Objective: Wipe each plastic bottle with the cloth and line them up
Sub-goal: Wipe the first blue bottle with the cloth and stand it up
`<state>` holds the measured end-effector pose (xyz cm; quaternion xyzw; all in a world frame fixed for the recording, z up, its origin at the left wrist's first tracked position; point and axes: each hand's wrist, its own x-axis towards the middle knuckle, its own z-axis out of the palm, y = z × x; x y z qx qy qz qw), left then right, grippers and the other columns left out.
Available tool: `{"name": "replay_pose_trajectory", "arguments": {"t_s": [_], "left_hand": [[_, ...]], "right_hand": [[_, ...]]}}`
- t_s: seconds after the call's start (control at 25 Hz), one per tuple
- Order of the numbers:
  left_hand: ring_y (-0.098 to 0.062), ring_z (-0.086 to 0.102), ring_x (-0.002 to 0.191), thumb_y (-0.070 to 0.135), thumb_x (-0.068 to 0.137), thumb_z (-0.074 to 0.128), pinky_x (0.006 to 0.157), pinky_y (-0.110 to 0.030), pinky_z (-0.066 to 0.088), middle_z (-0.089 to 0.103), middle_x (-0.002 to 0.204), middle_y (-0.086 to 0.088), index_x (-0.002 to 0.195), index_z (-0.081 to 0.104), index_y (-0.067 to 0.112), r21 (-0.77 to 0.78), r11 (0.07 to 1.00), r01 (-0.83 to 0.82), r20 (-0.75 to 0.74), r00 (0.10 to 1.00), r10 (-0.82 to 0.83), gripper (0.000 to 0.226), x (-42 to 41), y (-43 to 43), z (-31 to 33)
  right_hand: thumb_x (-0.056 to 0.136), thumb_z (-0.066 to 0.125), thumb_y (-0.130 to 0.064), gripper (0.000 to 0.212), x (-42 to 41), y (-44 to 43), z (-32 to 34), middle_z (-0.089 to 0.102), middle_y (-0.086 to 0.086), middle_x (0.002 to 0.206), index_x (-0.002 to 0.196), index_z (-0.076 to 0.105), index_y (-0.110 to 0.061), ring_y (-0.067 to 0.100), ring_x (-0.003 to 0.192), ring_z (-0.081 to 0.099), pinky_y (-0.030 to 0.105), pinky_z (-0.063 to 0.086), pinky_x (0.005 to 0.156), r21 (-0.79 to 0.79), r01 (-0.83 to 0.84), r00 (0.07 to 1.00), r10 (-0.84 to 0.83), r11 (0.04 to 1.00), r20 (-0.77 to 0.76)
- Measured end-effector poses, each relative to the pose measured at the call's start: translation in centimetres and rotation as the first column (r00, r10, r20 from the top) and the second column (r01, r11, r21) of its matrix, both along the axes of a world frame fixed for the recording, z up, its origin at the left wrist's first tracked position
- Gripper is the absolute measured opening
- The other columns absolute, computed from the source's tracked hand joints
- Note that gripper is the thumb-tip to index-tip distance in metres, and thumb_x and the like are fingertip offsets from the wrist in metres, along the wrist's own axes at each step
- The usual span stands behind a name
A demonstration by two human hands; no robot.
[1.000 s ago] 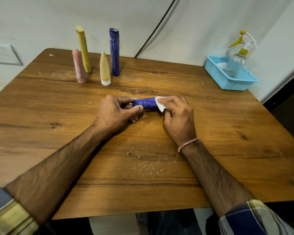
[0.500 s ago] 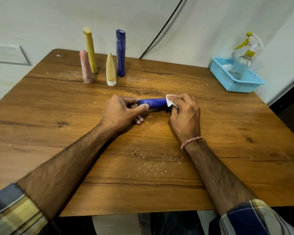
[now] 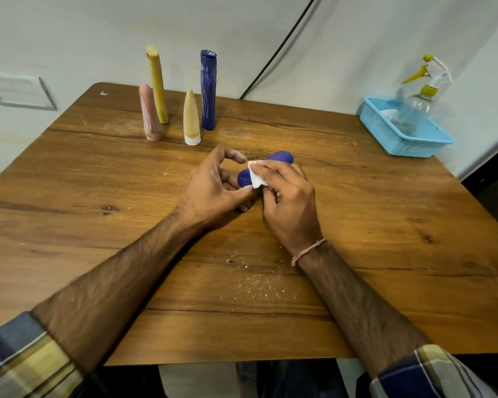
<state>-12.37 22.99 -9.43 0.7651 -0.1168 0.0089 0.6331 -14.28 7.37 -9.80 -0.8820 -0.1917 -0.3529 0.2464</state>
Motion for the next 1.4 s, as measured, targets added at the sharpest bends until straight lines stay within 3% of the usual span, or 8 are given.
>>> {"name": "replay_pose_trajectory", "arguments": {"t_s": [0.12,0.28,0.44,0.6,0.76,1.0,1.28,1.4], "left_hand": [[-0.031,0.075,0.064,0.014,0.083,0.082,0.063,-0.047,0.063,0.075,0.072,-0.014,0.11,0.056,0.015,-0.009,1.0,-0.004,-0.003,1.0,0.004,0.038,-0.1,-0.1,0.0],[-0.037,0.075,0.07,0.013,0.091,0.073,0.069,-0.051,0.062,0.076,0.081,-0.019,0.114,0.055,0.01,-0.126,0.992,-0.024,-0.125,0.992,0.009,0.029,0.5,-0.1,0.1],[-0.035,0.074,0.069,0.013,0.093,0.07,0.068,-0.046,0.063,0.076,0.084,-0.024,0.115,0.054,-0.001,-0.256,0.967,0.004,-0.191,0.98,-0.054,0.031,0.7,0.1,0.0],[-0.034,0.075,0.071,0.012,0.093,0.07,0.067,-0.04,0.065,0.076,0.087,-0.025,0.118,0.054,-0.002,-0.271,0.963,0.002,-0.237,0.969,-0.069,0.032,0.7,0.2,0.4],[-0.029,0.075,0.067,0.013,0.092,0.07,0.063,-0.034,0.065,0.076,0.085,-0.024,0.114,0.058,0.0,-0.297,0.955,-0.009,-0.262,0.962,-0.073,0.028,0.4,0.4,0.7],[-0.029,0.075,0.069,0.018,0.096,0.066,0.064,-0.033,0.065,0.075,0.088,-0.027,0.118,0.062,0.0,-0.344,0.936,-0.078,-0.385,0.92,-0.065,0.029,0.7,0.7,1.4],[-0.026,0.075,0.066,0.022,0.095,0.067,0.059,-0.029,0.064,0.076,0.085,-0.025,0.114,0.064,0.0,-0.367,0.921,-0.127,-0.42,0.907,-0.042,0.029,1.0,0.9,1.4],[-0.025,0.075,0.067,0.023,0.095,0.067,0.059,-0.029,0.064,0.076,0.084,-0.023,0.112,0.064,0.003,-0.347,0.926,-0.146,-0.42,0.907,-0.015,0.027,1.0,0.8,1.5]], "right_hand": [[0.082,0.058,0.011,0.04,-0.1,-0.5,0.0,0.068,0.01,0.116,0.118,0.07,-0.003,0.022,0.108,0.059,0.025,0.046,0.098,-0.023,-0.068,0.997,0.068,0.997,0.019],[0.084,0.055,0.007,0.041,1.0,-1.5,0.7,0.068,0.005,0.121,0.12,0.069,-0.008,0.019,0.113,0.058,0.028,0.045,0.101,0.035,0.099,0.995,-0.098,0.994,-0.028],[0.083,0.055,0.009,0.042,0.5,-0.9,0.3,0.068,0.006,0.12,0.119,0.07,-0.007,0.021,0.111,0.059,0.029,0.048,0.098,-0.025,-0.056,0.998,0.056,0.998,-0.017],[0.085,0.057,0.006,0.041,1.5,-1.4,1.1,0.069,0.002,0.121,0.12,0.069,-0.011,0.017,0.106,0.056,0.025,0.047,0.091,-0.021,0.121,0.993,-0.121,0.992,-0.011],[0.083,0.056,0.009,0.041,0.4,-1.0,0.4,0.069,0.005,0.121,0.119,0.07,-0.007,0.02,0.107,0.06,0.027,0.049,0.094,-0.038,-0.07,0.997,0.069,0.997,-0.022],[0.083,0.064,0.005,0.04,2.0,-4.7,1.7,0.07,0.004,0.118,0.12,0.068,-0.01,0.015,0.109,0.058,0.025,0.046,0.097,0.036,0.443,0.872,-0.421,0.896,-0.251],[0.084,0.062,0.007,0.034,1.5,-4.6,2.0,0.072,0.005,0.107,0.112,0.073,-0.008,0.014,0.098,0.065,0.015,0.045,0.085,0.245,0.483,0.874,-0.448,0.841,-0.186],[0.086,0.062,0.003,0.034,0.8,-3.7,1.6,0.07,0.003,0.106,0.115,0.072,-0.011,0.013,0.099,0.06,0.017,0.043,0.086,0.16,0.411,0.905,-0.38,0.898,-0.192]]}}
